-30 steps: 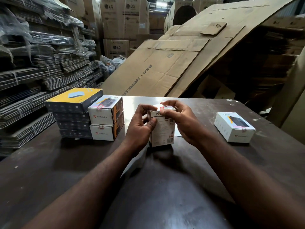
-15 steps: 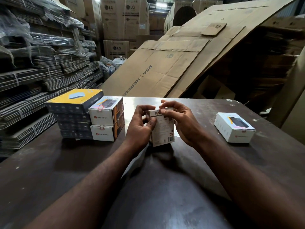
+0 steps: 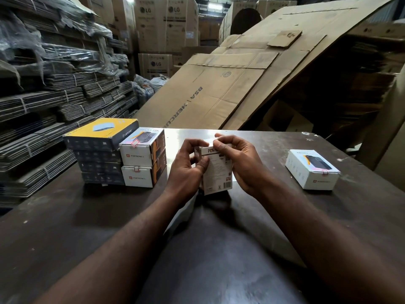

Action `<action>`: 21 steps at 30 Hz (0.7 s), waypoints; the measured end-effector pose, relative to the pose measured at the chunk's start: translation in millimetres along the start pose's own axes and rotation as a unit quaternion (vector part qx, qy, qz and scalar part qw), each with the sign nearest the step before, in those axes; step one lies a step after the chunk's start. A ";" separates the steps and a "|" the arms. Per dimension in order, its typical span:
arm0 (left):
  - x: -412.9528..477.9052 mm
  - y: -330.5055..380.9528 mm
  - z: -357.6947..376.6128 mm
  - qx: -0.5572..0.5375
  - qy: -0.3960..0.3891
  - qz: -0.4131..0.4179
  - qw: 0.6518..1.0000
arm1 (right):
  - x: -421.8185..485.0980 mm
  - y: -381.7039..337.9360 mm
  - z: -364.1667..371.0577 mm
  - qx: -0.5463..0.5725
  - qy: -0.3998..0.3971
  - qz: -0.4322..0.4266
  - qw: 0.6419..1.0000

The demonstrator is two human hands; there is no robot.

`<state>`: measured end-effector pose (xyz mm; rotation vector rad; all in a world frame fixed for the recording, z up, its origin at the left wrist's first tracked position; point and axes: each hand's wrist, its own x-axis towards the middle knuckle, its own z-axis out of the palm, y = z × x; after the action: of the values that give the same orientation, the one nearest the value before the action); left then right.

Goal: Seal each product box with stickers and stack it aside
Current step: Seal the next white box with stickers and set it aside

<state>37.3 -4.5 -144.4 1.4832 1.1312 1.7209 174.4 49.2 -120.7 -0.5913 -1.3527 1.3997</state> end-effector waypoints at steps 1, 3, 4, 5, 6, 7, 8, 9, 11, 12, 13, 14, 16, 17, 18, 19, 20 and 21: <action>-0.1 0.4 0.4 0.001 0.001 0.001 1.000 | 0.1 0.2 -0.1 0.001 0.001 0.001 1.000; -0.5 0.2 1.1 0.009 0.005 0.003 1.000 | 0.1 0.3 0.3 -0.002 0.002 0.000 1.000; -0.5 -0.3 1.2 0.015 0.007 0.005 1.000 | -0.1 0.4 0.7 -0.005 0.004 0.000 1.000; -0.6 -0.8 1.3 0.021 0.009 0.007 1.000 | 0.1 1.0 1.1 -0.009 0.006 -0.002 1.000; -0.6 -1.1 1.3 0.024 0.011 0.007 1.000 | 0.5 1.9 1.6 -0.014 0.010 -0.004 1.000; -0.7 -1.1 1.3 0.026 0.012 0.007 1.000 | 1.1 3.3 1.9 -0.020 0.014 -0.007 1.000; -0.8 -1.0 1.5 0.027 0.012 0.006 1.000 | 1.5 4.4 2.5 -0.028 0.018 -0.012 0.999; -0.8 -1.0 1.7 0.026 0.013 0.007 1.000 | 1.9 5.8 2.9 -0.036 0.023 -0.017 0.999; -0.9 -1.6 2.0 0.025 0.015 0.008 1.000 | 1.2 7.7 4.1 -0.056 0.033 -0.029 0.997; -0.9 -2.2 2.3 0.026 0.017 0.009 0.999 | -0.2 8.0 5.0 -0.069 0.039 -0.036 0.996; -0.8 -3.0 2.5 0.031 0.020 0.011 0.999 | -1.6 8.2 6.1 -0.084 0.047 -0.042 0.994; -0.5 -4.0 2.8 0.038 0.023 0.014 0.999 | -3.0 8.2 7.4 -0.099 0.055 -0.048 0.992; 0.4 -6.7 3.0 0.052 0.028 0.019 0.998 | -4.0 8.8 9.7 -0.125 0.072 -0.061 0.988; 0.6 -8.0 2.7 0.058 0.029 0.022 0.998 | -4.4 8.9 10.8 -0.135 0.077 -0.067 0.986; 1.0 -9.4 2.4 0.063 0.029 0.025 0.997 | -4.7 8.9 11.6 -0.144 0.079 -0.073 0.984; 1.1 -10.2 1.9 0.066 0.029 0.027 0.997 | -5.2 9.3 11.9 -0.152 0.079 -0.076 0.982; 1.0 -10.2 1.4 0.066 0.029 0.028 0.997 | -6.2 9.3 11.9 -0.159 0.077 -0.081 0.981; 1.0 -9.7 1.1 0.067 0.028 0.029 0.997 | -7.0 9.3 11.4 -0.167 0.075 -0.087 0.979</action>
<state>37.3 1.0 -152.5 1.5699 1.2652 1.7654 163.4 40.2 -128.7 -0.7637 -1.4907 0.9744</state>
